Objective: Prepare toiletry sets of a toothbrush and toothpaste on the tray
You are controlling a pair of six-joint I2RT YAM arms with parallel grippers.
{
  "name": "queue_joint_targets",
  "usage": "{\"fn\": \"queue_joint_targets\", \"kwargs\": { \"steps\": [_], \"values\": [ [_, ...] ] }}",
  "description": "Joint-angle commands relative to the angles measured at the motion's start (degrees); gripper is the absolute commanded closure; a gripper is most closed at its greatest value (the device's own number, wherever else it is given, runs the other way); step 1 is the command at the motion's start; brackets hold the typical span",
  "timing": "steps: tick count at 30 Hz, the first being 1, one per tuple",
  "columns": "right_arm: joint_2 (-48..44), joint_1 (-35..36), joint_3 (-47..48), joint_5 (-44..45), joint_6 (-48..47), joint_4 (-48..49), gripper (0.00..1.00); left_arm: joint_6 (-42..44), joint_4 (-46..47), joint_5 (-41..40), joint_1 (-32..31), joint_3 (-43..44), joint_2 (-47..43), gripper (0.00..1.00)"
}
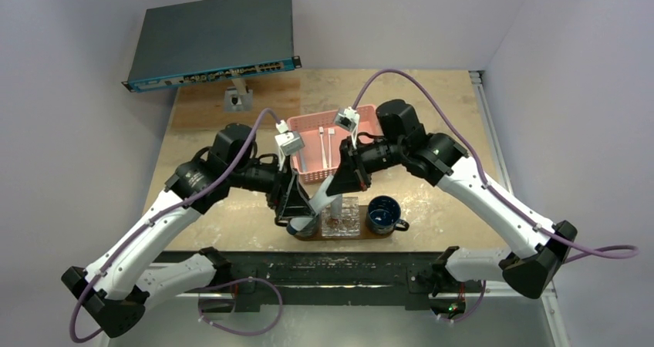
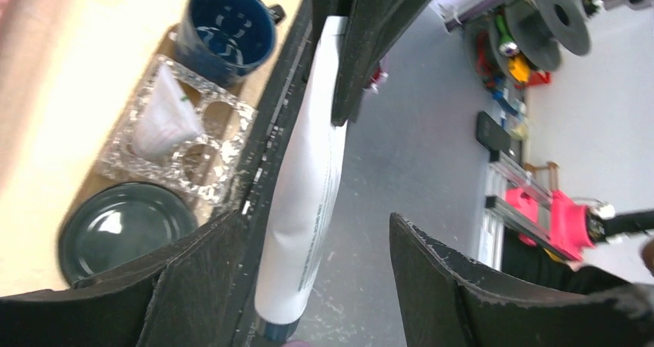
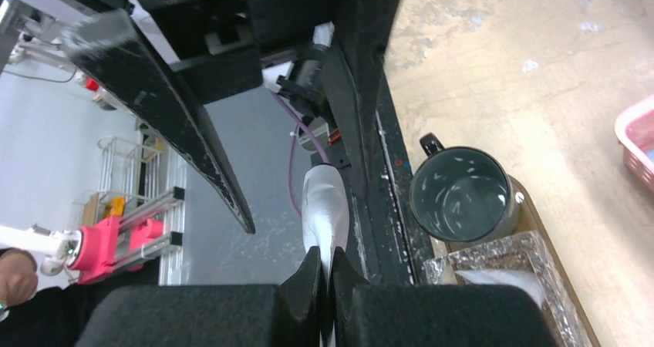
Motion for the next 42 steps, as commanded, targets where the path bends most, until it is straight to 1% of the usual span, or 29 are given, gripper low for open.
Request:
{"fn": "queue_joint_targets", "kwargs": {
  "steps": [1, 5, 9, 15, 16, 21, 24, 29, 36, 42],
  "values": [
    [-3.4, 0.7, 3.9, 4.3, -1.2, -4.1, 1.0, -0.1, -0.7, -10.9, 0.2, 3.4, -2.8, 0.3],
    [-3.9, 1.3, 5.8, 9.3, -1.5, -8.9, 1.0, -0.7, -1.2, -16.3, 0.2, 3.7, -4.1, 0.28],
    [-4.1, 1.8, 8.1, 12.7, -1.7, -13.3, 1.0, -0.9, -2.3, -21.8, 0.2, 4.1, -5.5, 0.24],
    [-3.4, 4.2, 12.7, 20.8, -1.2, -21.0, 1.0, -0.8, -3.7, -28.3, 0.2, 3.8, -6.9, 0.05],
    [-3.4, 4.7, 13.5, 22.3, -0.7, -21.7, 1.0, -0.8, -3.8, -29.0, 0.2, 3.5, -7.1, 0.05],
    [-2.1, 6.5, 17.2, 29.7, 0.2, -28.8, 1.0, -0.6, -3.3, -30.2, 0.2, 1.6, -8.3, 0.04],
    [-1.7, 7.2, 18.3, 31.9, 0.9, -31.8, 1.0, -0.2, -3.1, -30.8, 0.2, 0.8, -8.8, 0.04],
    [-0.5, 7.7, 20.6, 39.9, 2.7, -36.6, 1.0, 0.4, -2.3, -31.6, 0.2, -0.8, -9.5, 0.04],
    [2.5, 8.2, 21.1, 48.2, 5.3, -37.1, 1.0, 0.8, -1.2, -32.9, 0.2, -3.4, -10.1, 0.04],
    [5.3, 9.0, 22.2, 50.5, 5.8, -35.2, 1.0, 0.8, -0.3, -33.8, 0.2, -5.1, -10.8, 0.04]
  ]
}}
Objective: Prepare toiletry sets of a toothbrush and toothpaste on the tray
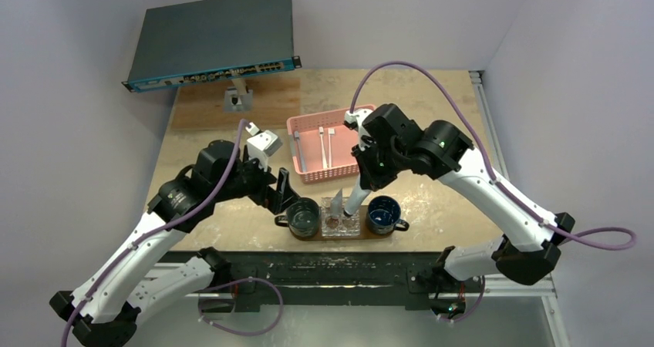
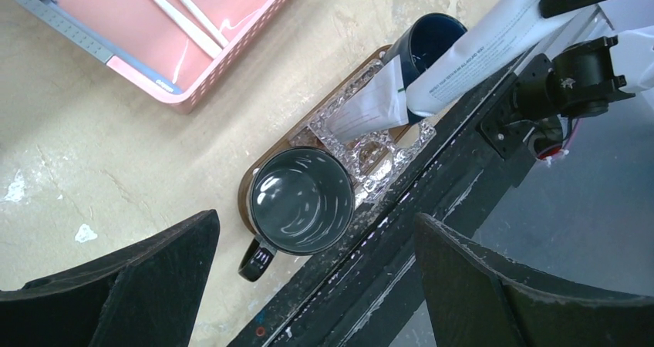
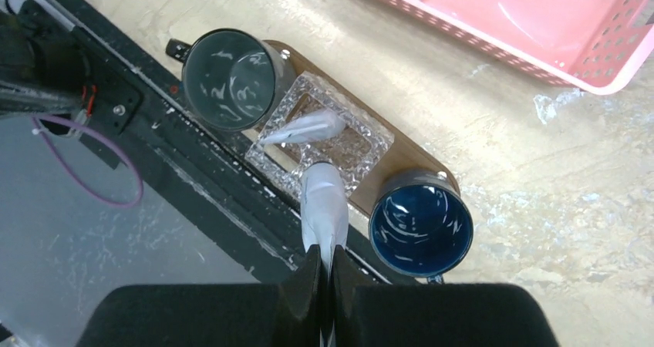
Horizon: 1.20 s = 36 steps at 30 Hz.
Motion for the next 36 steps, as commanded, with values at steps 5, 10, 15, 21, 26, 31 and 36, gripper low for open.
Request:
{"fn": "queue_joint_targets", "kwargs": {
  "steps": [5, 10, 15, 21, 26, 31, 36],
  "values": [
    [3.2, 1.4, 4.7, 5.5, 1.8, 2.3, 1.0, 0.6, 1.7, -2.7, 0.1, -1.3, -1.7, 0.04],
    [5.1, 2.1, 5.5, 7.6, 2.2, 2.1, 1.0, 0.5, 1.8, -2.8, 0.1, -1.8, -2.4, 0.04],
    [6.1, 2.8, 5.8, 7.8, 2.4, 2.2, 1.0, 0.6, 1.8, -2.6, 0.2, -1.8, -2.4, 0.04],
    [6.4, 3.4, 5.2, 8.9, 2.8, 2.5, 1.0, 0.6, 1.9, -2.2, 0.1, -1.8, -2.3, 0.04],
    [6.8, 3.9, 3.3, 9.1, 3.0, 3.7, 1.0, 0.6, 1.9, -2.1, 0.2, -1.8, -2.1, 0.04],
    [7.3, 4.6, 1.4, 9.5, 3.1, 5.2, 1.0, 0.6, 1.9, -2.2, 0.1, -1.8, -2.1, 0.04],
    [7.9, 5.2, 0.0, 10.0, 3.2, 6.0, 1.0, 0.6, 1.9, -2.4, 0.2, -1.8, -2.1, 0.04]
  ]
}}
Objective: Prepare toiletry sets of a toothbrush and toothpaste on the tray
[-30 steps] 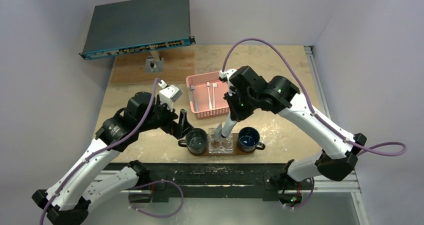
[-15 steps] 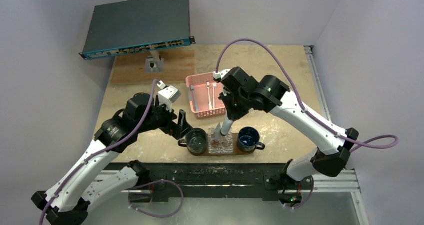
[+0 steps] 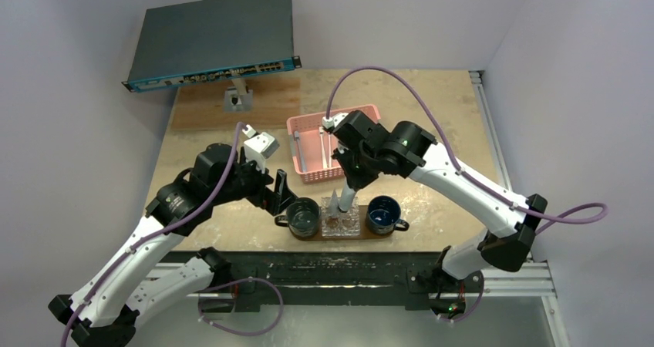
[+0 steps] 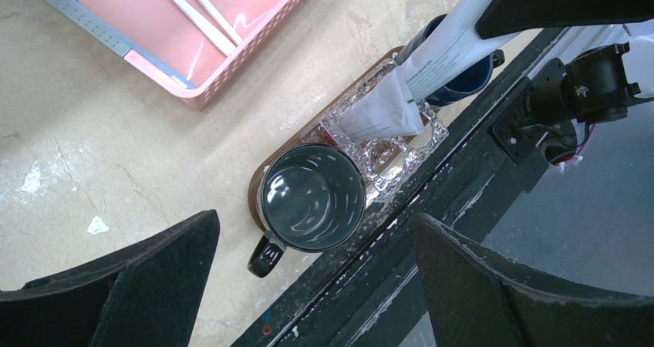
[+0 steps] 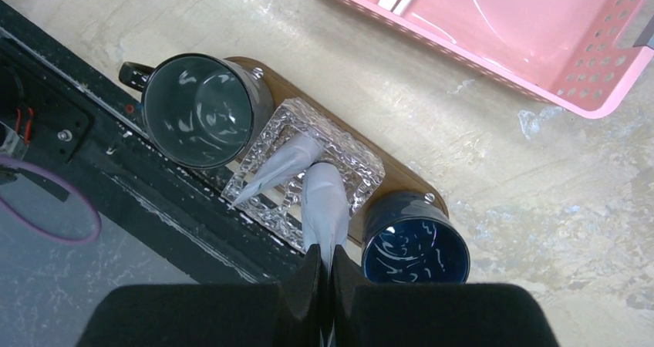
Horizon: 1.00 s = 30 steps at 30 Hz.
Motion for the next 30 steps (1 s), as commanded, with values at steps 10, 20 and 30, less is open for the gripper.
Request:
{"fn": "queue_joint_targets", "kwargs": {
  "steps": [10, 20, 30],
  "values": [
    [0.6, 1.3, -4.0, 3.4, 1.4, 5.0, 1.0, 0.6, 1.9, -0.2, 0.1, -0.2, 0.0, 0.04],
    [1.7, 2.1, -6.9, 4.3, 2.0, 8.5, 1.0, 0.6, 1.9, -0.2, 0.2, -0.2, 0.4, 0.04],
    [3.4, 3.6, -8.7, 6.4, 3.0, 9.4, 1.0, 0.6, 1.9, -0.1, 0.2, -0.1, 0.8, 0.04]
  ]
}}
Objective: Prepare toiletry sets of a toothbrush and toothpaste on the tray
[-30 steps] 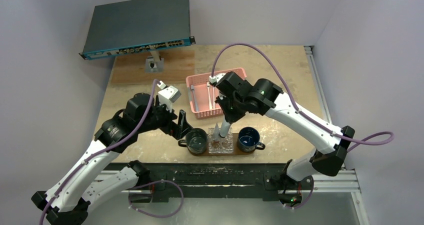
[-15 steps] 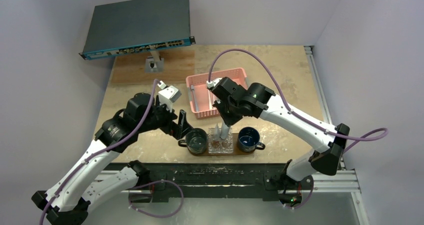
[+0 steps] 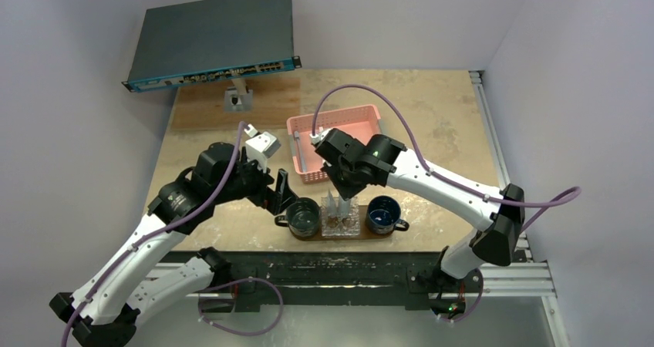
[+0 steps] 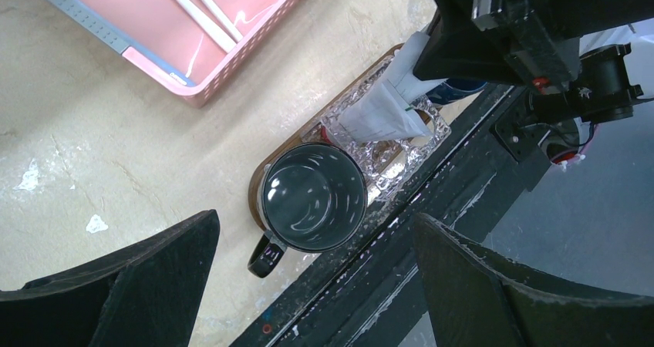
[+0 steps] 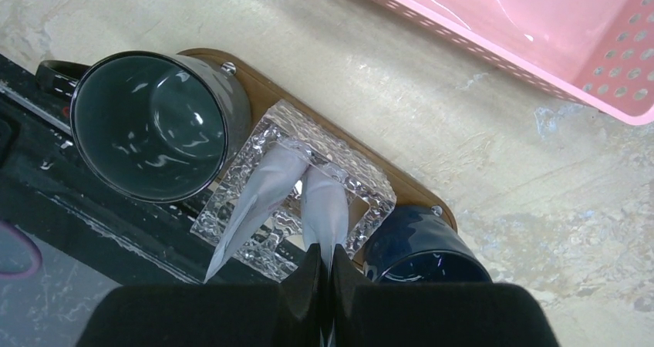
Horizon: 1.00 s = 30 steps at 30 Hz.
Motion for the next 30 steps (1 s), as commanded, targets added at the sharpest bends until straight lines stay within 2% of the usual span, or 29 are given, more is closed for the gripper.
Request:
{"fn": "queue_joint_targets", "kwargs": {
  "steps": [1, 11, 27, 30],
  "values": [
    [-0.5, 0.7, -0.4, 2.8, 1.3, 2.6, 1.0, 0.6, 2.0, -0.1, 0.2, -0.1, 0.0, 0.04],
    [0.0, 1.0, -1.7, 6.4, 2.3, 2.9, 1.0, 0.6, 2.0, 0.0, 0.2, -0.1, 0.4, 0.04],
    [-0.8, 1.0, -2.8, 6.1, 2.5, 3.3, 1.0, 0.6, 2.2, 0.0, 0.2, -0.1, 1.0, 0.04],
    [-1.3, 1.0, -2.6, 6.2, 2.5, 3.3, 0.89, 0.6, 2.1, 0.0, 0.2, -0.2, 1.2, 0.04]
  ]
}}
